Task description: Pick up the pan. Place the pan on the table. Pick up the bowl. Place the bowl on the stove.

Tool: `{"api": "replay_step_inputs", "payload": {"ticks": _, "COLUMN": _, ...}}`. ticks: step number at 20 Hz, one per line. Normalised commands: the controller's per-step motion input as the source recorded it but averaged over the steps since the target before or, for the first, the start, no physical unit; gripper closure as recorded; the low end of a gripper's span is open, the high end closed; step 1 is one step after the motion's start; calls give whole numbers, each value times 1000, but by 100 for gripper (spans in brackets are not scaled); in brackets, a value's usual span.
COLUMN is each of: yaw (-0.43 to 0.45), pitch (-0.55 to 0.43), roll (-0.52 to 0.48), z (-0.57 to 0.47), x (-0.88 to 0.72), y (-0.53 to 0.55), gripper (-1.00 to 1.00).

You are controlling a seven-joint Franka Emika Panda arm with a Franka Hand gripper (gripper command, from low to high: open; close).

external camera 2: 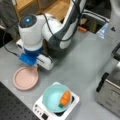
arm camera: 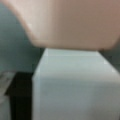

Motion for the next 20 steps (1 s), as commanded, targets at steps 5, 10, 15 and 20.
{"api": "replay_step_inputs", "payload": {"ticks": 5, "yaw": 12, "pitch": -153, "roll": -34, "z": -60, "x": -92, "y": -57, "gripper": 100}}
{"api": "replay_step_inputs", "payload": {"ticks": 10, "yaw": 24, "pitch": -156, "roll": -38, "z": -85, "x": -95, "y": -55, "gripper": -100}}
{"api": "replay_step_inputs", "payload": {"ticks": 15, "yaw": 30, "pitch": -145, "roll": -24, "z": -62, "x": -102, "y": -24, "gripper": -100}}
{"api": "replay_step_inputs", "payload": {"ticks": 20, "yaw": 31, "pitch": -131, "roll": -15, "z": -42, "x": -106, "y": -6, "gripper": -100}}
